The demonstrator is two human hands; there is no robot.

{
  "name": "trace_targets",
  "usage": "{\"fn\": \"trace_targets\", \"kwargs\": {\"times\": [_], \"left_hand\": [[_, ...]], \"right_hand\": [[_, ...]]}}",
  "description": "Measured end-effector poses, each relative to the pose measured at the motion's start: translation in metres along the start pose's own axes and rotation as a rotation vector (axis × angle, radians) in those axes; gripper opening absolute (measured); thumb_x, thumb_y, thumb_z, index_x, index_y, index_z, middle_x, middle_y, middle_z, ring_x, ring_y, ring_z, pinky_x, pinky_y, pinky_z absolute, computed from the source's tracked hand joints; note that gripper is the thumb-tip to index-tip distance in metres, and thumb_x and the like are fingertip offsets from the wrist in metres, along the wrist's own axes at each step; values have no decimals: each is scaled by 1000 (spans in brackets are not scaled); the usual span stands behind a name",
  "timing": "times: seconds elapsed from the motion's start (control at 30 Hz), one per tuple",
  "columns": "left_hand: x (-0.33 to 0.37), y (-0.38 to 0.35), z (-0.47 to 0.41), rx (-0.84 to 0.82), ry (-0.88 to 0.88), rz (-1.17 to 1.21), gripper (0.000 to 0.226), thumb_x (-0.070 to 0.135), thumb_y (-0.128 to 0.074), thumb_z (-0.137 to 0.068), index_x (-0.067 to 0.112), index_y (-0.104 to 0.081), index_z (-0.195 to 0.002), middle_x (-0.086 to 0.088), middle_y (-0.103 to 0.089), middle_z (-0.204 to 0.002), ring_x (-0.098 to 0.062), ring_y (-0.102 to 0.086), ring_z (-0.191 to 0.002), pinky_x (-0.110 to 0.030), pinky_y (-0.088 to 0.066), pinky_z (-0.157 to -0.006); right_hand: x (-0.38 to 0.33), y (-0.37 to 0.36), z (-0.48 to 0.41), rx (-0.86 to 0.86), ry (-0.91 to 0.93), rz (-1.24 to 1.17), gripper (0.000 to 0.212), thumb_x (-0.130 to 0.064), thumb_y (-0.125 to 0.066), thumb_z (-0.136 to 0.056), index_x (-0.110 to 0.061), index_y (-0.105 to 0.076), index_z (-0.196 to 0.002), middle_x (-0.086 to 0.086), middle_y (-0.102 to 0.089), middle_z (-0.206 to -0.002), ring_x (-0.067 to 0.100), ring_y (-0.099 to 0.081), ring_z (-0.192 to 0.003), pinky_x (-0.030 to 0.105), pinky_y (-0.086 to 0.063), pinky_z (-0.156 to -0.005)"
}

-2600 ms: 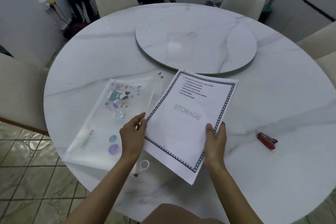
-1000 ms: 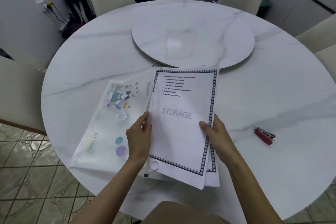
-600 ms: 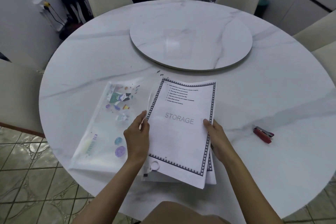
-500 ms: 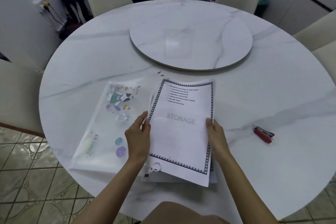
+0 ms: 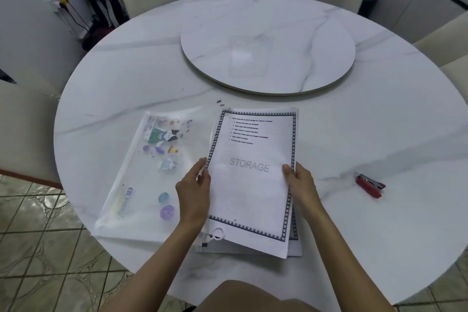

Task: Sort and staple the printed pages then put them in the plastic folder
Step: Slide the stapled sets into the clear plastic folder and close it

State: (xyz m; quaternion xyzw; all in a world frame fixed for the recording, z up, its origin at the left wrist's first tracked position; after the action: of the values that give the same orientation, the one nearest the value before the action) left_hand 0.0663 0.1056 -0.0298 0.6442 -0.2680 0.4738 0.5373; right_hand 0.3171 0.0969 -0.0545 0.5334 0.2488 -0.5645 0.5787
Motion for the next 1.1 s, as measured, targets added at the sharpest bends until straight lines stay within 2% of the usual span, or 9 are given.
{"fn": "trace_targets", "kwargs": {"times": [0.17, 0.27, 0.4, 0.57, 0.67, 0.73, 0.8, 0.97, 1.1], "left_hand": [[-1, 3, 1, 17, 3, -1, 30, 5, -52, -92, 8, -62, -119, 1, -65, -114, 9, -55, -88, 11, -29, -72], [-2, 3, 1, 18, 5, 7, 30, 6, -53, -92, 9, -62, -120, 7, -64, -106, 20, -54, -75, 10, -31, -71], [1, 4, 3, 33, -21, -4, 30, 6, -54, -92, 8, -61, -121, -1, -64, -117, 2, -55, -100, 10, -30, -79], [1, 3, 2, 39, -9, 23, 30, 5, -53, -92, 7, -61, -121, 12, -59, -101, 28, -50, -70, 9, -30, -70], [2, 2, 2, 46, -2, 35, 31, 5, -51, -92, 5, -59, -122, 3, -64, -107, 29, -47, -78, 10, -29, -70], [4, 3, 1, 57, 10, 49, 32, 5, -50, -93, 4, -58, -123, -2, -65, -112, 23, -51, -79, 10, -29, -71], [4, 4, 0, 62, 18, 49, 32, 4, -50, -93, 5, -58, -123, 0, -64, -110, 24, -51, -75, 10, -30, -70], [3, 4, 1, 53, 11, 34, 32, 5, -50, -93, 6, -59, -123, 5, -63, -109, 21, -53, -77, 9, -31, -71], [2, 2, 4, 39, -10, 10, 31, 6, -52, -92, 9, -60, -122, 4, -64, -112, 5, -56, -94, 9, -31, -76]], "right_hand": [[-6, 4, -3, -43, 25, -30, 15, -23, -46, -98, -17, -59, -92, 3, -66, -93, 21, -63, -89, 41, -50, -88], [-8, 8, -6, -57, 41, -6, 23, -24, -47, -97, -5, -60, -94, 16, -67, -96, 32, -64, -91, 44, -50, -86], [-16, 14, -9, -43, 76, 8, 31, -24, -48, -97, 6, -56, -96, 21, -63, -89, 31, -59, -79, 36, -47, -76], [-23, 18, -8, -17, 122, 3, 35, -26, -48, -97, 8, -54, -94, 35, -58, -98, 23, -50, -73, 32, -39, -70], [-23, 20, -6, 24, 137, -14, 38, -26, -47, -97, 12, -48, -89, 23, -50, -75, 18, -42, -72, 31, -34, -67], [-21, 22, -3, 48, 137, -39, 39, -25, -46, -97, 12, -45, -85, 10, -43, -74, 19, -38, -71, 30, -31, -65], [-19, 21, -3, 38, 129, -39, 37, -26, -46, -97, 9, -47, -85, 9, -45, -76, 19, -41, -71, 31, -34, -66], [-19, 21, -12, -5, 123, 41, 39, -27, -47, -97, 12, -49, -97, 34, -57, -93, 48, -52, -81, 43, -49, -74], [-26, 17, -19, -89, 118, 41, 32, -25, -47, -97, 4, -51, -84, 7, -54, -75, 18, -48, -69, 29, -38, -65]]}}
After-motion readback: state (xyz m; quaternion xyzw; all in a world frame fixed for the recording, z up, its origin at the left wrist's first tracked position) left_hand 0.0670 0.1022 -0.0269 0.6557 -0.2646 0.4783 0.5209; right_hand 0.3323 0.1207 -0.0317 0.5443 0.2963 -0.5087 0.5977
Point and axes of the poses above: each hand's wrist, its own z-axis away from the middle knuckle, its own y-axis out of the back of the hand, x = y × z, the point moved 7 cm from there along -z, towards the middle knuckle
